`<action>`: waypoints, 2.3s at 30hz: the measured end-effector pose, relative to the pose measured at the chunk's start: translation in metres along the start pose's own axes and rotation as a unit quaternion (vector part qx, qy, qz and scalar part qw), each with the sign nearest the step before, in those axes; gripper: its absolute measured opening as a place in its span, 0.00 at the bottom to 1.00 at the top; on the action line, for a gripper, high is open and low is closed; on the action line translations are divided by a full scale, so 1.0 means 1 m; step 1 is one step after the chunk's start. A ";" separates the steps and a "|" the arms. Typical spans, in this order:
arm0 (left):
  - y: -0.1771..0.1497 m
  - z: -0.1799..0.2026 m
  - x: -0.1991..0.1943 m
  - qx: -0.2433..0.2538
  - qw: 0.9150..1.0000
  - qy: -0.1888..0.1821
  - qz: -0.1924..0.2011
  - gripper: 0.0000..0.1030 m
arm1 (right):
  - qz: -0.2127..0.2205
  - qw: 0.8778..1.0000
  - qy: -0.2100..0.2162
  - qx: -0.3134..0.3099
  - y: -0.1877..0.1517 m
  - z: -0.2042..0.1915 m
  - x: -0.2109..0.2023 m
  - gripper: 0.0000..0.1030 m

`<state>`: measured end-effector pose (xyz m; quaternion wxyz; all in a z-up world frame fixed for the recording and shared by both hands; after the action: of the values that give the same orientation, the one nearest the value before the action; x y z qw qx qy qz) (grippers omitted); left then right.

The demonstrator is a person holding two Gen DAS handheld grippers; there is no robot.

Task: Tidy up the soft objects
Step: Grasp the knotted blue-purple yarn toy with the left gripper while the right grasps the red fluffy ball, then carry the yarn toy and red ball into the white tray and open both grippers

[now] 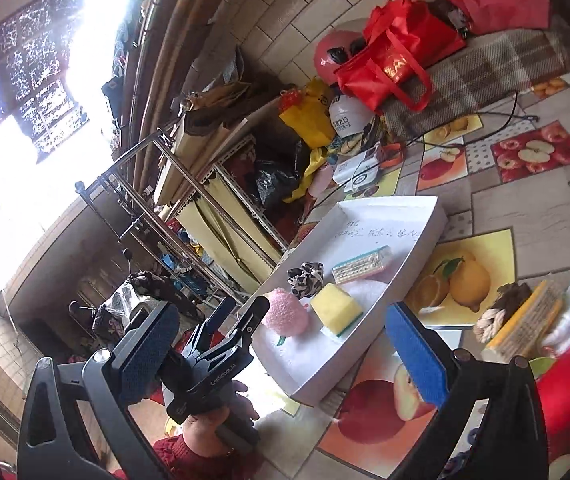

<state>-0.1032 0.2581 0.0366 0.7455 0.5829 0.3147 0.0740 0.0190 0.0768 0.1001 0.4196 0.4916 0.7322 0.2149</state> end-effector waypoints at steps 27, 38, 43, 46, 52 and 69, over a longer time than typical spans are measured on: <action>-0.116 0.235 0.025 0.239 0.896 -0.223 -0.301 0.60 | -0.129 0.953 -0.254 -0.102 -0.067 0.131 0.000 0.72; -0.066 0.201 -0.013 0.166 0.947 -0.230 -0.149 0.31 | -0.007 0.960 -0.259 -0.109 -0.057 0.108 -0.045 0.57; -0.045 0.174 -0.038 0.162 0.972 -0.161 -0.055 0.32 | 0.048 0.955 -0.278 -0.092 -0.050 0.105 -0.063 0.58; -0.037 0.147 -0.031 0.133 0.981 -0.134 -0.053 0.32 | 0.048 0.959 -0.267 -0.084 -0.049 0.102 -0.057 0.58; -0.028 0.091 -0.024 0.109 0.990 -0.076 -0.042 0.32 | 0.038 0.965 -0.247 -0.084 -0.050 0.092 -0.037 0.57; -0.020 0.022 -0.020 0.046 0.999 -0.005 -0.023 0.32 | 0.037 0.993 -0.105 -0.032 -0.009 0.037 -0.010 0.57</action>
<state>-0.1116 0.2240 0.0290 0.7211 0.6092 0.3276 0.0393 0.0465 0.0600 0.0772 0.5015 0.5245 0.6582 0.2004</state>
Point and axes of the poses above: each gripper's, at about its wrist camera, not at the fingertips, and x roughly the way its jaws point, z to its right, y to its top, the point moved 8 cm from there along x, roughly the way its jaws point, and after that the axes turned 8 degrees about -z, right-handed, at the moved point
